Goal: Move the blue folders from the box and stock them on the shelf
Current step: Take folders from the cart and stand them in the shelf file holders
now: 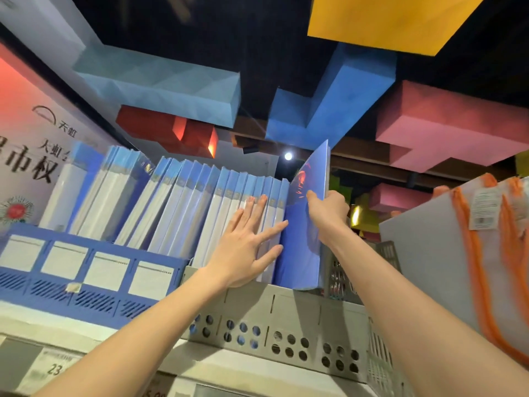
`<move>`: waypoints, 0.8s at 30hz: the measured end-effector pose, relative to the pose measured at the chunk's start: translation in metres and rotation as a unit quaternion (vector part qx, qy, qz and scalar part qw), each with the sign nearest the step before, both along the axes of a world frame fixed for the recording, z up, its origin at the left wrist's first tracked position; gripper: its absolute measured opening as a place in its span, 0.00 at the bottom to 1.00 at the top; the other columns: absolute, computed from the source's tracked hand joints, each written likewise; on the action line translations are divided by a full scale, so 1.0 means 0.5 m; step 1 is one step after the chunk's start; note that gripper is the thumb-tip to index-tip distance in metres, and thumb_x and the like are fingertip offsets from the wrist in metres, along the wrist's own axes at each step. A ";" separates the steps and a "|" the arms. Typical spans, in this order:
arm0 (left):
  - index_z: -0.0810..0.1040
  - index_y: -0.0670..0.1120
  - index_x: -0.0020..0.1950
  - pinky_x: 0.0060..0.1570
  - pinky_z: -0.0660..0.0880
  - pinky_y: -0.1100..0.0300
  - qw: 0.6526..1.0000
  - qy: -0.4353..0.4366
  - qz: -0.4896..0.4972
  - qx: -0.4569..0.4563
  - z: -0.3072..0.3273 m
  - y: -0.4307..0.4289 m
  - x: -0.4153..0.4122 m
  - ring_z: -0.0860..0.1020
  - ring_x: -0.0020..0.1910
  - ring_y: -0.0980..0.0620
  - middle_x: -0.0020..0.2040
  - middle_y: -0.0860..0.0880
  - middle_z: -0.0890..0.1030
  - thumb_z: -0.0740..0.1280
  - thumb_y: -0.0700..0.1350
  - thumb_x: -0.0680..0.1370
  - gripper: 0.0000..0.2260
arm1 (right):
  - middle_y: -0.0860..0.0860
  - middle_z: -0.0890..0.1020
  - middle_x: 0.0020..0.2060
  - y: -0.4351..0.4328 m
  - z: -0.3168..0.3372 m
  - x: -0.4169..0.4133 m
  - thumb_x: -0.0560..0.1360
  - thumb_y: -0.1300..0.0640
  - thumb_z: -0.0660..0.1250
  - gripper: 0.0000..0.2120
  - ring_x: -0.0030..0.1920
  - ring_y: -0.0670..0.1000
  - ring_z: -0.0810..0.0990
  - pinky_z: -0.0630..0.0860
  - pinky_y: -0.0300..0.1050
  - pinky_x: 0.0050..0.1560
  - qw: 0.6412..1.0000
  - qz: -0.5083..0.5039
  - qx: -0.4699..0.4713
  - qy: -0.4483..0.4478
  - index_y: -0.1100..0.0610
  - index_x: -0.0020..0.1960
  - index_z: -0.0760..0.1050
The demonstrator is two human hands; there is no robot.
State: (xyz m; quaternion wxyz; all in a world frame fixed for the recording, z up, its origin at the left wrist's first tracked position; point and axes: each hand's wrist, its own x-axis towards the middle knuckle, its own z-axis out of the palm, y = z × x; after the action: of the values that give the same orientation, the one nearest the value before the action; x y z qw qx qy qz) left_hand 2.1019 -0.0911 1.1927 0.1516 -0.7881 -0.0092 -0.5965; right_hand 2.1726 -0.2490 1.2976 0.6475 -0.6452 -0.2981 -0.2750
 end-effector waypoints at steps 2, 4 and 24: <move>0.59 0.63 0.79 0.79 0.38 0.52 1.000 -0.002 -0.010 -0.002 -0.004 -0.002 0.002 0.36 0.81 0.46 0.83 0.47 0.40 0.52 0.63 0.83 0.24 | 0.61 0.73 0.65 -0.003 0.003 0.005 0.82 0.51 0.61 0.21 0.62 0.62 0.75 0.70 0.48 0.52 0.998 -0.015 -0.060 -0.009 0.65 0.68 0.69; 0.59 0.63 0.79 0.79 0.38 0.51 1.000 -0.002 -0.014 0.000 -0.005 -0.002 0.005 0.36 0.81 0.46 0.83 0.47 0.40 0.53 0.63 0.83 0.24 | 0.63 0.68 0.72 -0.013 0.006 0.010 0.84 0.53 0.58 0.27 0.70 0.64 0.70 0.70 0.51 0.61 0.994 -0.023 -0.107 -0.027 0.62 0.78 0.55; 0.54 0.66 0.79 0.79 0.39 0.47 0.989 0.112 0.031 -0.091 0.017 -0.037 -0.029 0.32 0.79 0.47 0.81 0.49 0.33 0.47 0.71 0.77 0.30 | 0.49 0.79 0.43 -0.188 0.018 -0.066 0.79 0.64 0.58 0.11 0.35 0.47 0.72 0.68 0.31 0.29 0.989 0.047 0.057 -0.131 0.54 0.53 0.77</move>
State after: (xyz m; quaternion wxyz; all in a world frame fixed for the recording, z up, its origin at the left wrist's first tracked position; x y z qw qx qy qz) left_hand 2.0872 -0.1098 1.2015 0.0978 -0.8599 -0.0705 -0.4961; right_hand 2.1398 -0.3429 1.3063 0.6507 -0.5506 -0.3946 -0.3431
